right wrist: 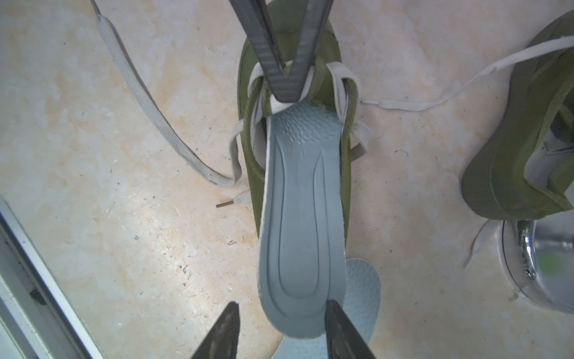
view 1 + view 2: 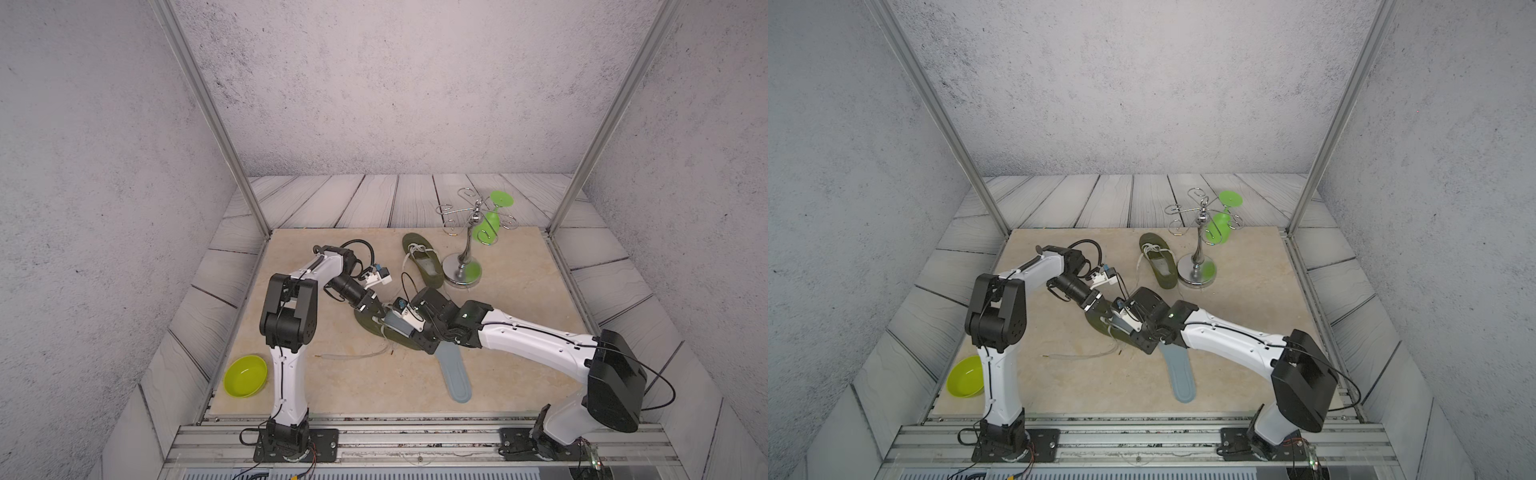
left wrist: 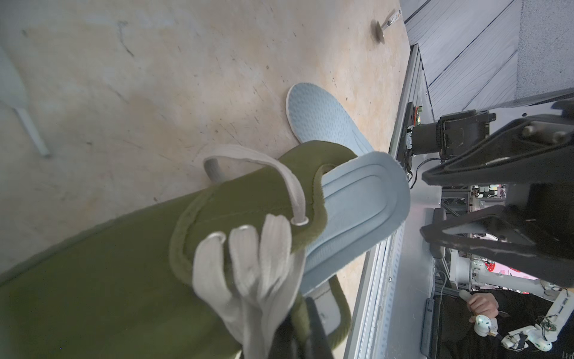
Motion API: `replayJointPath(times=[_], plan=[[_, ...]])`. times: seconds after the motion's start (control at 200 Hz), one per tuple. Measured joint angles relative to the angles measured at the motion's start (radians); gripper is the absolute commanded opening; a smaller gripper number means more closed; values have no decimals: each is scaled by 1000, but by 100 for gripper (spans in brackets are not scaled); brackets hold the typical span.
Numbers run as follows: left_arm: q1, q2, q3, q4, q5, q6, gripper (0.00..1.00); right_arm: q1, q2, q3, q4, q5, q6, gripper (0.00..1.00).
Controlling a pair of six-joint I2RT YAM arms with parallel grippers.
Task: Insert the insole into the shoe
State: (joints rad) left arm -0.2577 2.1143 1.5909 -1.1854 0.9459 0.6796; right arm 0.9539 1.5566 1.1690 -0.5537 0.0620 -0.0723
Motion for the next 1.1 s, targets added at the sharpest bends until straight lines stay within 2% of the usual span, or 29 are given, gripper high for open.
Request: replayJointPath(times=[0.135,0.245,0.33,0.45,0.786,1.101], plan=[[0,0,0,0,0,0,0,2,33,22,0,-10,-16,46],[0,0,2,-1,0,0,0,3,53,22,0,-11,-25,41],[0,0,2,0,0,-1,0,5,66,22,1,-10,-33,34],[0,0,2,0,0,-4,0,6,90,23,5,0,-35,29],[-1,0,2,2,0,-7,0,8,123,32,38,48,-53,0],[-1,0,10,3,0,-6,0,8,148,32,97,43,-81,0]])
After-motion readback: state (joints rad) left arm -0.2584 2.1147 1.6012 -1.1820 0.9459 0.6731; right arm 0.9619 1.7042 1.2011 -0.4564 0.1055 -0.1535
